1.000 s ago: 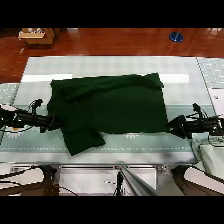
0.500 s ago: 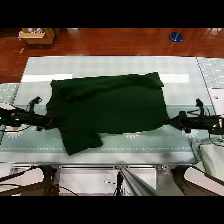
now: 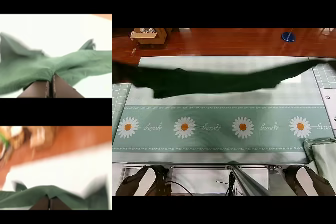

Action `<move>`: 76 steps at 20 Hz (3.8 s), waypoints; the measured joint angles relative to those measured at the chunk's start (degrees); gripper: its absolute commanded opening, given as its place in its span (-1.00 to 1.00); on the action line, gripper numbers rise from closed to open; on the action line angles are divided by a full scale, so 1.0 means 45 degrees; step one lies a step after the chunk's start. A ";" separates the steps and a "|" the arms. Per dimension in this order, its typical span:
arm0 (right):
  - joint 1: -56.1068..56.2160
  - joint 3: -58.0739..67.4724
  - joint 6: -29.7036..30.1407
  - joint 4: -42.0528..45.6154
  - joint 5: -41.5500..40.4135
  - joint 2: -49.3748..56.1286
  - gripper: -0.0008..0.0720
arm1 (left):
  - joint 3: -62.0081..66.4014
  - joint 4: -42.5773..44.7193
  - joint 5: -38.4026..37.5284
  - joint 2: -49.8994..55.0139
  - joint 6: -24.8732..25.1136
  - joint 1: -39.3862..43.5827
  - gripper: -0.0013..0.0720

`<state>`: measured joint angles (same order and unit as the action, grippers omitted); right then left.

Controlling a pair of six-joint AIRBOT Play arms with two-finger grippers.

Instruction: Fold the shirts.

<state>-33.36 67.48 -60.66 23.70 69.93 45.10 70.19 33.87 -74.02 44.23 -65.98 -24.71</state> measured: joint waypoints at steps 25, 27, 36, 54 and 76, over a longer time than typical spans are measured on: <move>0.2555 0.8417 -0.5251 1.1098 0.7699 -0.1185 -0.90 | 0.8155 0.6149 -0.6688 -0.1545 -0.4065 0.0962 -0.90; 0.3060 0.7349 -0.4993 1.1720 0.7339 -0.0403 -0.90 | 0.6581 0.6275 -0.6494 -0.1069 -0.3682 0.1039 -0.90; 0.5508 0.6067 -0.4619 1.3070 0.4668 0.6086 -0.90 | 0.3410 0.6455 -0.3730 0.4148 -0.2817 0.2293 -0.90; 0.6232 0.6008 -0.5153 1.3080 -0.4687 1.1851 -0.90 | 0.3181 0.6392 0.6217 1.1181 -0.0238 0.5022 -0.89; 0.6241 0.6013 -0.5649 1.2347 0.1622 1.2531 0.08 | 0.3162 0.8058 -0.0155 1.2225 -0.2390 0.4556 -0.05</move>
<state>-5.28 94.54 -86.08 79.26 77.23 101.49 84.42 70.13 -74.72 99.24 -76.73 -4.21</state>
